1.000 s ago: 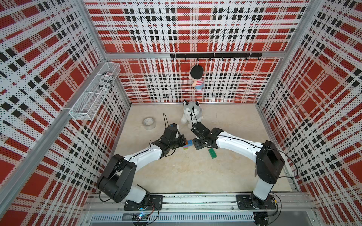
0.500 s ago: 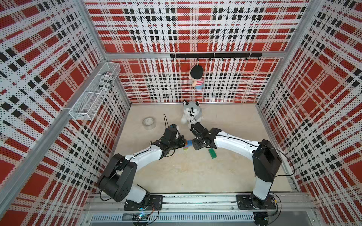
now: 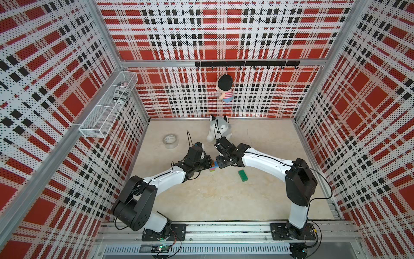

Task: Assemble the letter p with lego
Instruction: Assemble the lego brick with the lego brick.

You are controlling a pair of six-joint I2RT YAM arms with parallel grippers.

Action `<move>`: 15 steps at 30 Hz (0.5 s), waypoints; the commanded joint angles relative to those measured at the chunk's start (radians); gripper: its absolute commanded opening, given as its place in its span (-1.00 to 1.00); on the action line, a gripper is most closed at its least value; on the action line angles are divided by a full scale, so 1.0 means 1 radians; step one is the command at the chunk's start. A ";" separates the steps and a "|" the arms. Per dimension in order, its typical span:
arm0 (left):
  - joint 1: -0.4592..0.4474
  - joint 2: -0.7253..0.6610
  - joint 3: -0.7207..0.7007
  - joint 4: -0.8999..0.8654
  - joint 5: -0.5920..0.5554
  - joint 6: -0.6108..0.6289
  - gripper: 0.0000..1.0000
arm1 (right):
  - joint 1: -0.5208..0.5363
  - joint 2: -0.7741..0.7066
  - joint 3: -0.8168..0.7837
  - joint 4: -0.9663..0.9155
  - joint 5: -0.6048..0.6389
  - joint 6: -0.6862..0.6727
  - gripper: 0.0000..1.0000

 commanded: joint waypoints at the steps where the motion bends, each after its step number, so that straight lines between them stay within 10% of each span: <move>1: 0.001 0.011 -0.024 -0.015 -0.005 0.012 -1.00 | 0.010 0.036 0.033 -0.019 -0.014 0.010 -0.52; 15: 0.002 0.000 -0.043 -0.012 -0.007 0.013 -1.00 | 0.024 0.070 0.070 -0.071 0.040 0.077 -0.52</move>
